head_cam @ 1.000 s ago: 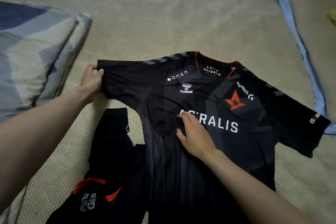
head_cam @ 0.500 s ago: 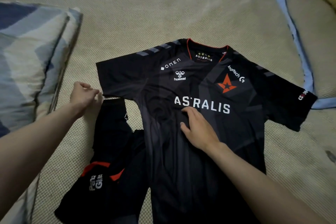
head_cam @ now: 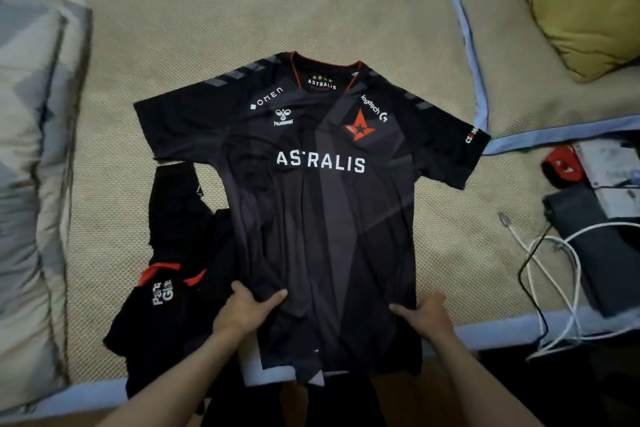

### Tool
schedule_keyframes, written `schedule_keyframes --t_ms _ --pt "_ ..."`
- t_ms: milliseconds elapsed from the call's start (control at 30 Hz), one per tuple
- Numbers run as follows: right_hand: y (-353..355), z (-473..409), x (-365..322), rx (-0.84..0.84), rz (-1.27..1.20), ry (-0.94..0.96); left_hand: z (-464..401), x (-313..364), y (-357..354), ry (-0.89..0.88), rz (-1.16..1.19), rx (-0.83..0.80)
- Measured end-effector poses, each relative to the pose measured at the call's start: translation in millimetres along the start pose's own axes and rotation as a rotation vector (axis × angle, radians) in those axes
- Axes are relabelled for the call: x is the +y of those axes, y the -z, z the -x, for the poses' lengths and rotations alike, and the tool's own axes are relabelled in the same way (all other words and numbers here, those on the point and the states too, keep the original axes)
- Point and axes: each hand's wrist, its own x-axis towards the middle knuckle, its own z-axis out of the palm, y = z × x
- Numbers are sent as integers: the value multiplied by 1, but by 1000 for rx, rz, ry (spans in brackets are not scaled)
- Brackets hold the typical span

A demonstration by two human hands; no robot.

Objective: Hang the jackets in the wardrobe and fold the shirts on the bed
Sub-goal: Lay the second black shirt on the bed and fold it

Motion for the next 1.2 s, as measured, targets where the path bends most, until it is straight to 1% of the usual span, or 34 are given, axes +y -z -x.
schedule_keyframes --t_ms 100,167,200,300,367,500,633,767,867,900,967,1067,1200 --pt "-13 13 11 -113 53 98 7 12 -21 66 9 129" --pt "-15 17 13 -166 32 143 6 10 -28 40 58 155" --pt "-12 19 13 -172 -28 149 6 7 -27 4 82 155" --pt "0 21 20 -138 -218 130 6 -14 -10 -73 102 174" --pt "8 17 26 -118 -249 125 4 -33 8 -91 67 227" --pt "19 13 34 -86 -189 134 -4 -73 45 -85 -42 269" --pt "18 9 44 -60 -114 85 -9 -95 69 -58 -118 264" --pt "5 2 58 -151 -58 15 -3 -90 66 -17 -92 200" --pt "3 12 58 -249 -16 -28 7 -84 58 -2 50 28" --pt "3 14 59 -269 8 -36 5 -89 57 -12 61 -31" --pt "5 18 60 -262 71 -35 -3 -105 54 -36 -62 -103" --pt "7 21 65 -224 141 -41 -16 -139 55 -20 -229 -146" --pt "7 21 68 -186 244 -67 9 -135 70 17 -364 -177"
